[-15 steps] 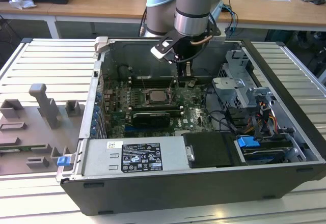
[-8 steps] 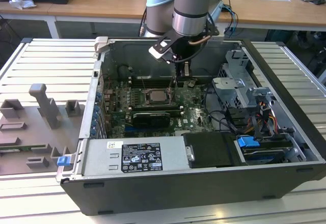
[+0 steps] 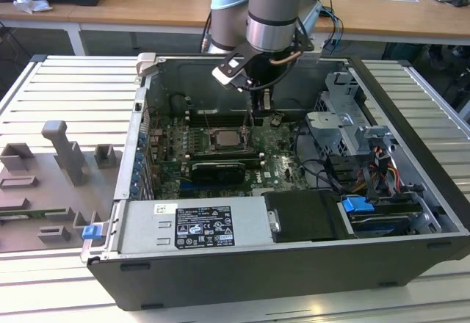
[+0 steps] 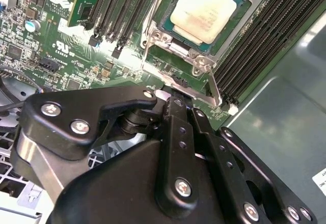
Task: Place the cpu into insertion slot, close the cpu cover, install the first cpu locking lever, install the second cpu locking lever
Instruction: 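Close the cpu cover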
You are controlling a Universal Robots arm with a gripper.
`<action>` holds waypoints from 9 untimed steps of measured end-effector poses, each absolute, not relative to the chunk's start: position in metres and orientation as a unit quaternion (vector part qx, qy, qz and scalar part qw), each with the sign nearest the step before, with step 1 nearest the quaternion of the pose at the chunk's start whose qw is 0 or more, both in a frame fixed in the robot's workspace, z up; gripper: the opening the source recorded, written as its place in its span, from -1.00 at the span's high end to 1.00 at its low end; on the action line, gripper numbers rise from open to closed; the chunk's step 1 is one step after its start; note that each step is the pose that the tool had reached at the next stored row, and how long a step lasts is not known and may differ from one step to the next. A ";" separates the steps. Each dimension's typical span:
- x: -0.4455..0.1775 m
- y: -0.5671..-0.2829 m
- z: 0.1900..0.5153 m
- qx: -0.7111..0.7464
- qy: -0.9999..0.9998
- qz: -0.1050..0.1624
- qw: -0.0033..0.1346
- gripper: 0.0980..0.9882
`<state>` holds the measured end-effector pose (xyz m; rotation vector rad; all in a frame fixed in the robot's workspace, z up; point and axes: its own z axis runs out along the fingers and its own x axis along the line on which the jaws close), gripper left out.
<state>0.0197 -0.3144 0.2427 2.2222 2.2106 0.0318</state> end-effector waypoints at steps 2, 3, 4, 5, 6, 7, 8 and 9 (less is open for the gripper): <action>0.019 -0.314 0.243 0.709 0.705 0.010 0.003 0.98; 0.019 -0.314 0.243 0.709 0.705 0.010 0.003 0.98; 0.018 -0.314 0.243 0.709 0.705 0.010 0.003 0.98; 0.017 -0.314 0.243 0.709 0.705 0.010 0.003 0.98; 0.016 -0.314 0.243 0.709 0.705 0.010 0.003 0.98; 0.014 -0.314 0.243 0.709 0.705 0.010 0.003 0.98; 0.012 -0.314 0.243 0.709 0.705 0.010 0.003 0.98; 0.011 -0.314 0.243 0.709 0.705 0.010 0.003 0.98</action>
